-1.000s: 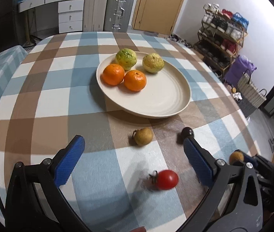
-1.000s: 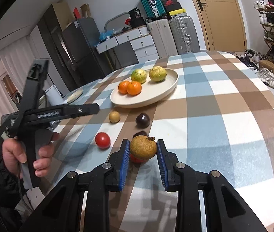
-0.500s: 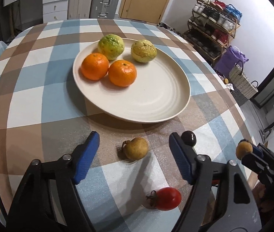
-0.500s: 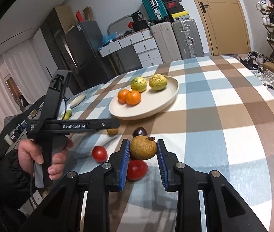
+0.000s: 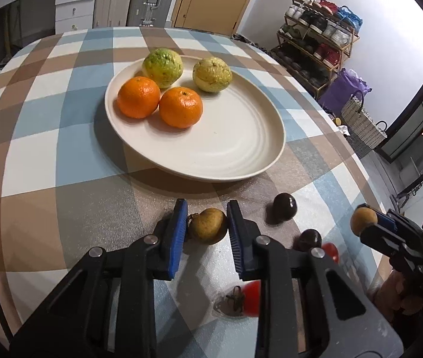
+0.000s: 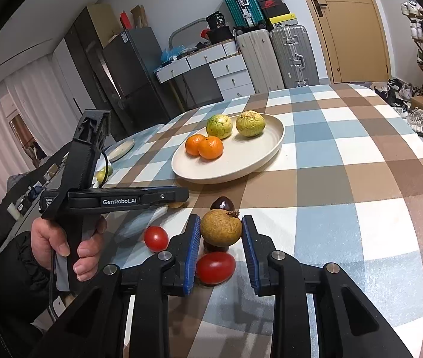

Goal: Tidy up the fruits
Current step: 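Grasp a small brown fruit with the right tool while the left tool grasps another, then carry both brown fruits over the white plate and open both tools, then withdraw both open tools from the plate toward the tomatoes, then close the right tool around the large red tomato and lift it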

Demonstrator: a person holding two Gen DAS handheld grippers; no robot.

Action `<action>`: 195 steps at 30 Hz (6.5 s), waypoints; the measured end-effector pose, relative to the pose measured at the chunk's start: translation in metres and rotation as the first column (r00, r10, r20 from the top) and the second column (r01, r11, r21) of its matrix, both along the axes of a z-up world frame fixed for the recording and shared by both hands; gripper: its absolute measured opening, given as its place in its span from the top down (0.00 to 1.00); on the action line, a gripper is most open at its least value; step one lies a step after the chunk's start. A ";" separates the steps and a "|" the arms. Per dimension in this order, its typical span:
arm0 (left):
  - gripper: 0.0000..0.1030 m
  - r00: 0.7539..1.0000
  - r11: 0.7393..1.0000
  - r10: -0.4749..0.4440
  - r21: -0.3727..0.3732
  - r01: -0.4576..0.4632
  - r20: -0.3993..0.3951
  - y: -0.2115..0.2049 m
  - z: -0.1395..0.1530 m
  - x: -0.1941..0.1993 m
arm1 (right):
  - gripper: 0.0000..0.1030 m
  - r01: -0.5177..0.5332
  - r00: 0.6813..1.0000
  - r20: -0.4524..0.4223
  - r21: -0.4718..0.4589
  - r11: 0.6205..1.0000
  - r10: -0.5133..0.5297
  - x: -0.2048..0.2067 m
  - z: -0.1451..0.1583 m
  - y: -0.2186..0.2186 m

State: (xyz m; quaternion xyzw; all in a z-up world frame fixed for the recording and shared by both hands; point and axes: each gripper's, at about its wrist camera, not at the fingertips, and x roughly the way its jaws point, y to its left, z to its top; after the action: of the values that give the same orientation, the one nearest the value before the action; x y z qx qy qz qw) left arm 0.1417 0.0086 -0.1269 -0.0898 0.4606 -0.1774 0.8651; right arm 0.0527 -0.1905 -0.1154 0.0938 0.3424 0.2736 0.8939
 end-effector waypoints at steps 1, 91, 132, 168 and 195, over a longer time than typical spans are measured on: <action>0.76 1.000 1.000 0.001 -0.002 -0.001 0.008 0.001 0.003 -0.002 | 0.72 -0.003 1.000 0.002 -0.003 1.000 0.003 0.001 0.001 0.001; 0.01 0.944 0.988 0.089 0.093 -0.125 0.317 -0.010 0.150 -0.055 | 0.00 0.036 0.986 0.163 -0.040 0.999 -0.029 0.030 0.092 0.009; 0.01 0.951 0.962 0.269 0.015 -0.274 0.152 0.024 0.019 -0.107 | 0.12 0.045 0.993 -0.105 -0.101 0.994 -0.055 -0.014 -0.016 0.025; 0.01 0.955 0.964 0.254 0.040 -0.263 0.152 0.015 0.022 -0.107 | 0.66 0.031 0.993 -0.107 -0.104 0.994 -0.042 -0.014 -0.023 0.023; 0.16 0.989 0.984 0.139 0.100 -0.144 0.059 -0.024 0.009 -0.081 | 0.67 0.040 0.999 -0.020 0.043 0.998 -0.039 -0.040 -0.014 -0.025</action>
State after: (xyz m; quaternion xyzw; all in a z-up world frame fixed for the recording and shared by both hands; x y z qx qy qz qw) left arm 0.0608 -0.0154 -0.1182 -0.0727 0.4390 -0.0936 0.8906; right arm 0.0123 -0.2151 -0.1295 0.1224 0.3428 0.2623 0.8937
